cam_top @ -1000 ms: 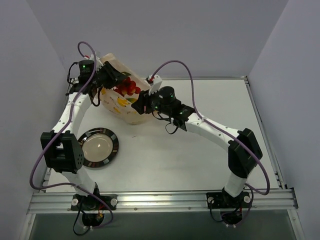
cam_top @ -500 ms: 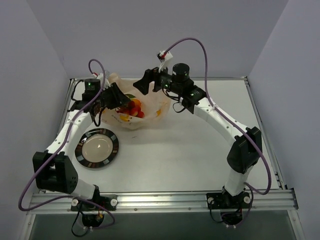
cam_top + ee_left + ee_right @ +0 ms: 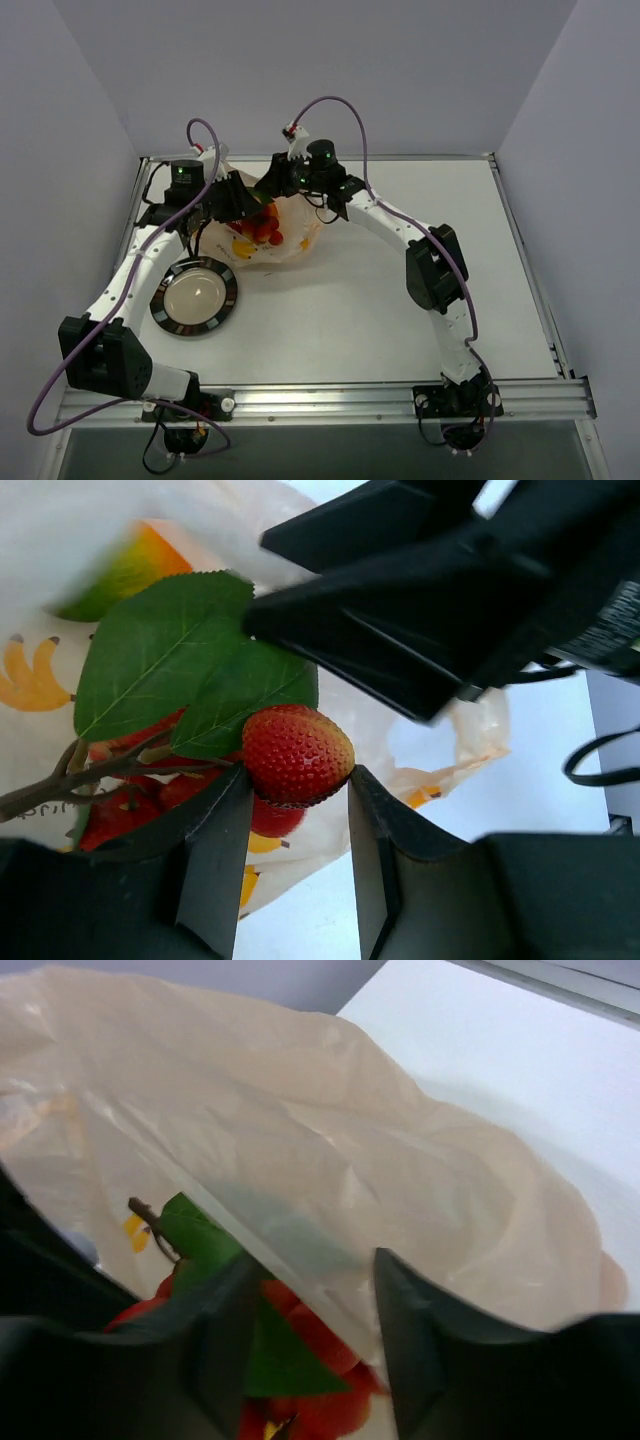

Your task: Take the fake fruits out of the plastic bag

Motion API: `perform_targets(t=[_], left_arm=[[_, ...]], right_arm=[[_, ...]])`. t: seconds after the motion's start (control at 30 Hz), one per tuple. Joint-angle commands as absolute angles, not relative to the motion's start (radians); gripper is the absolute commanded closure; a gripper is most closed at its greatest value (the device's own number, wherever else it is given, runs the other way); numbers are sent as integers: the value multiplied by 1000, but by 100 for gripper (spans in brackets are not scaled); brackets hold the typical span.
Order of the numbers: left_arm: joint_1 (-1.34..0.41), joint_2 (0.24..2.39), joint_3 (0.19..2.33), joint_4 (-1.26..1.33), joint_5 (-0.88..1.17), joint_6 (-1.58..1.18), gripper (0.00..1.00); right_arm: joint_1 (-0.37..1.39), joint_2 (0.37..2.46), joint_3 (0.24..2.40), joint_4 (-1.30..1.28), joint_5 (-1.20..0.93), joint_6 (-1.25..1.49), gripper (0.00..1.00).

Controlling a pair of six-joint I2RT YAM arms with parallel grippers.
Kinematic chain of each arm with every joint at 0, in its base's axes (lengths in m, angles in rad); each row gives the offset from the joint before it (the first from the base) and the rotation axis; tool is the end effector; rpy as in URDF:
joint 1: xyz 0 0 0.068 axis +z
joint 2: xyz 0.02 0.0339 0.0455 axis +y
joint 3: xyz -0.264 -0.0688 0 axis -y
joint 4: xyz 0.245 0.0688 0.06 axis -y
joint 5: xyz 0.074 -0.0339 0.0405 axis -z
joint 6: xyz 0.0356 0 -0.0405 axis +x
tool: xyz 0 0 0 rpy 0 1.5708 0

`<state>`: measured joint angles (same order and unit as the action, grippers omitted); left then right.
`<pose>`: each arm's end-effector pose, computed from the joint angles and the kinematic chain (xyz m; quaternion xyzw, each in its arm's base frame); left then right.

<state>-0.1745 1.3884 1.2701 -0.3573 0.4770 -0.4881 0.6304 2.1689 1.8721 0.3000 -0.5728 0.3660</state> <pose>0.3087 -0.0710 0.3554 -0.0081 0.8386 -0.3553 0.4128 0.4122 0.3247 0.3177 -0.2876 0.6449 0.4998 0.5015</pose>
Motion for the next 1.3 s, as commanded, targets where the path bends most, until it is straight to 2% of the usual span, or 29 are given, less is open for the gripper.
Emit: perform_targets(t=[0.0, 0.07, 0.13, 0.17, 0.27, 0.47, 0.7, 0.87, 1.1, 1.27], left_arm=[[-187, 1318, 1301, -331, 551, -448, 98], [-192, 1302, 1295, -311, 596, -451, 98], [-193, 1292, 1302, -304, 612, -456, 98], [-196, 1276, 1313, -296, 621, -460, 98], [-195, 1229, 1338, -264, 626, -492, 98], [-193, 1033, 1310, -190, 387, -558, 98], [-189, 830, 1258, -394, 115, -548, 98], [-187, 671, 1117, -520, -70, -543, 98], [-187, 647, 956, -494, -80, -650, 98], [-183, 724, 868, -422, -181, -730, 98]], right_arm=[[641, 2135, 1930, 437, -482, 455, 71], [644, 2151, 1928, 455, -433, 477, 87], [650, 2164, 1928, 445, -349, 474, 93], [656, 2171, 1928, 437, -318, 469, 100], [667, 2195, 1933, 403, -216, 451, 100], [661, 2220, 1948, 383, -81, 457, 100], [653, 2197, 1941, 383, -51, 439, 100], [650, 2174, 1918, 388, -29, 431, 100], [649, 2128, 1899, 402, -34, 420, 100], [650, 2094, 1827, 425, -46, 422, 100]])
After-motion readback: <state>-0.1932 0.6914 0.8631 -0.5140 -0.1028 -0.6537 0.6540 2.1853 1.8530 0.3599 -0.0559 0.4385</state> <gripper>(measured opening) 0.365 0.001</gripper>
